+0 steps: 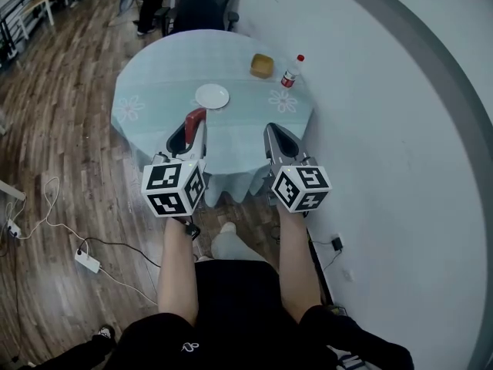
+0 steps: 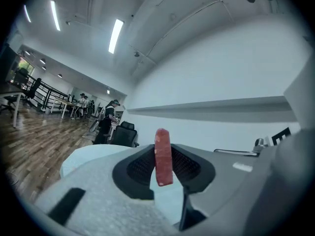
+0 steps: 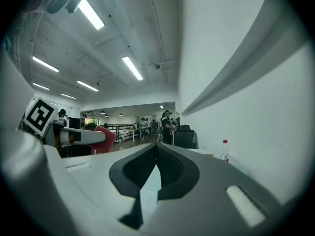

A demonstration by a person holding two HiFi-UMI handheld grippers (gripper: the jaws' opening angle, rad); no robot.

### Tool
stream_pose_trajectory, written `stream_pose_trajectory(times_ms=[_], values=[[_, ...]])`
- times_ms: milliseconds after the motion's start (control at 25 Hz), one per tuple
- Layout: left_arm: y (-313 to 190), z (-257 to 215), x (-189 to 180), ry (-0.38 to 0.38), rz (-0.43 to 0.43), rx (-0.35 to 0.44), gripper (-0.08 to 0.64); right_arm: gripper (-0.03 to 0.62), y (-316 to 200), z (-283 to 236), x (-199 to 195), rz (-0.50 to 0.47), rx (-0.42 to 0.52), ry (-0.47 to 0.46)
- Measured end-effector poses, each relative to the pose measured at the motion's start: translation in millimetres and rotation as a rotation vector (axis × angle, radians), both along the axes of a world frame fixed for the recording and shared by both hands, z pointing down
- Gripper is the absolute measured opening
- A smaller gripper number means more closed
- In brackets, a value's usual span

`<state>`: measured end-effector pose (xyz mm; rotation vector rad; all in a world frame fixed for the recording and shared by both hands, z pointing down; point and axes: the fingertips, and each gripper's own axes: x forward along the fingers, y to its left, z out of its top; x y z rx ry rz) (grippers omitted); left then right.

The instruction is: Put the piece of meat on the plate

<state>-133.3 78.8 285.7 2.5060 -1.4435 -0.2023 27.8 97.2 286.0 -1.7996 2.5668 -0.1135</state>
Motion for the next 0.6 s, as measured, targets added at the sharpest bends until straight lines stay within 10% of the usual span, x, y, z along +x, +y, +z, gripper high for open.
stream_pose_trajectory(times_ms=[600], values=[[-113, 58, -17, -0.06, -0.1, -0.118, 0.089, 0.011, -140, 54, -28, -0.138, -0.081, -0.053]])
